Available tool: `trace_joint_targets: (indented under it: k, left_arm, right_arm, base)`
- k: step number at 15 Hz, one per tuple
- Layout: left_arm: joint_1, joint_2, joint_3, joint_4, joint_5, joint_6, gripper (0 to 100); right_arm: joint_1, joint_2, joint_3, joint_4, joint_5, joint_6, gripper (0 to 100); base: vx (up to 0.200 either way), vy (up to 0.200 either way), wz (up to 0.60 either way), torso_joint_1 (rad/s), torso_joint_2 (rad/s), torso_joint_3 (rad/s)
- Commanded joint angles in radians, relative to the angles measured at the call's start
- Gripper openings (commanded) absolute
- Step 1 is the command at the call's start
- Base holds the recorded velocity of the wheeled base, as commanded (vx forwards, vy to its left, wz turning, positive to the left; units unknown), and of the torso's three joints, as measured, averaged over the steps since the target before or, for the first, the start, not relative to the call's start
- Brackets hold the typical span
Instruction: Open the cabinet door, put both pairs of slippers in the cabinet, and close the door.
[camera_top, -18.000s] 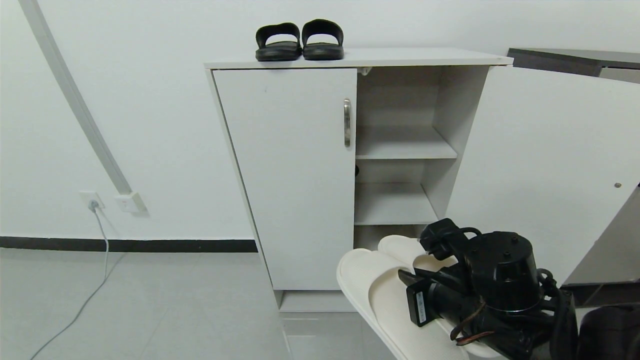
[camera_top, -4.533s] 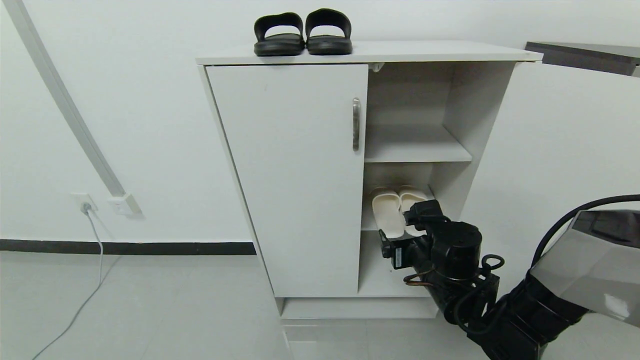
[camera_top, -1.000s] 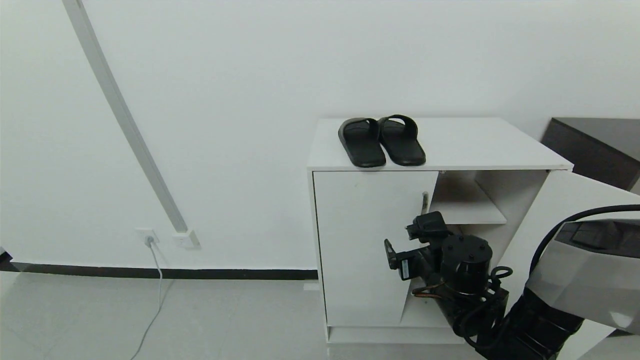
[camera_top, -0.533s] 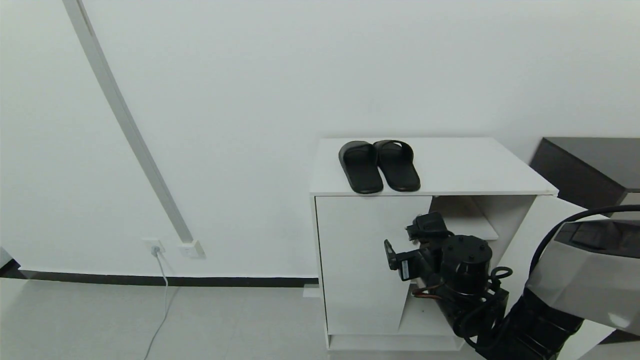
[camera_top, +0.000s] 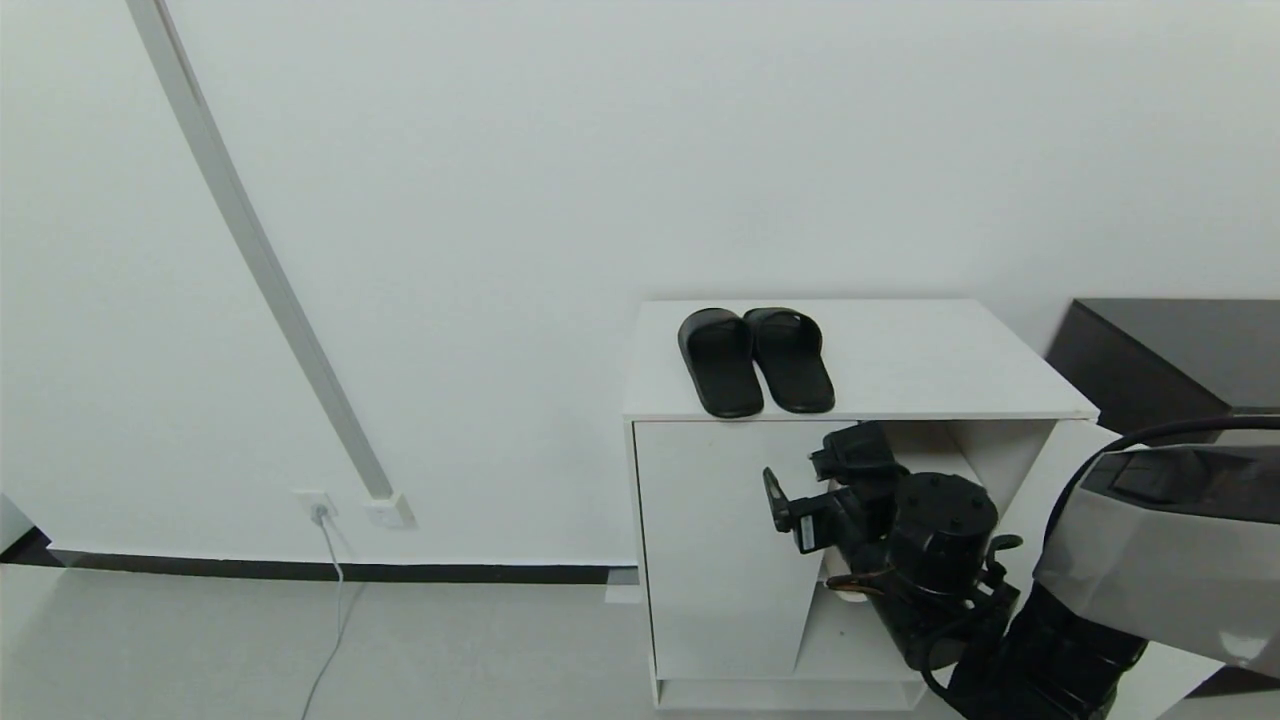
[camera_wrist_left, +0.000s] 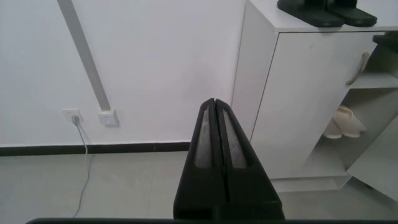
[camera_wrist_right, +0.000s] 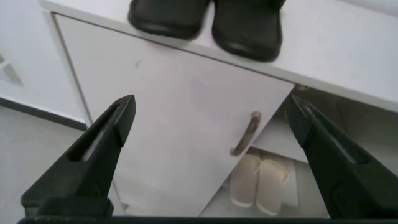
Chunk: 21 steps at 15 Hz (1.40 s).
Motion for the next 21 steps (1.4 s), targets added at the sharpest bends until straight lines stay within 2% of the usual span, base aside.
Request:
trace_joint_targets:
  k: [1,4,6,9,12,13,17,21]
  left_arm:
    - [0.000,0.001,0.000,0.000,0.000,0.002,0]
    - [0.000,0.001,0.000,0.000,-0.002,0.002,0]
    - [0.000,0.001,0.000,0.000,0.000,0.002,0]
    - [0.000,0.001,0.000,0.000,0.000,0.002,0]
    - [0.000,0.001,0.000,0.000,-0.002,0.000,0]
    - [0.000,0.001,0.000,0.000,0.000,0.002,0]
    - [0.000,0.001,0.000,0.000,-0.002,-0.001,0]
    - [0.000,0.001,0.000,0.000,-0.002,0.000,0]
  right_arm:
    - [-0.002,0.003,-0.012,0.010,0.003,-0.003,100]
    - [0.002,-0.065,-0.085,0.184,0.009,0.014,100]
    - [0.004,-0.131,-0.173,0.374,0.008,0.074,100]
    - [0.036,-0.214,-0.280,0.650,0.009,0.190,100]
    - [0.055,-0.281,-0.440,0.947,-0.014,0.371,100]
    - [0.055,-0.289,-0.447,0.981,-0.035,0.391,100]
    - [0.050,-0.264,-0.407,0.952,-0.043,0.391,100]
    - [0.047,-0.258,-0.400,0.929,-0.043,0.387,100]
  base:
    - [0.000,0.000,0.00,0.000,0.00,0.000]
    - [0.000,0.000,0.00,0.000,0.00,0.000]
    - [0.000,0.000,0.00,0.000,0.00,0.000]
    - [0.000,0.000,0.00,0.000,0.00,0.000]
    - [0.000,0.000,0.00,0.000,0.00,0.000]
    - [0.000,0.000,0.00,0.000,0.00,0.000]
    - [0.000,0.000,0.00,0.000,0.00,0.000]
    - [0.200,0.000,0.00,-0.008,0.00,0.002]
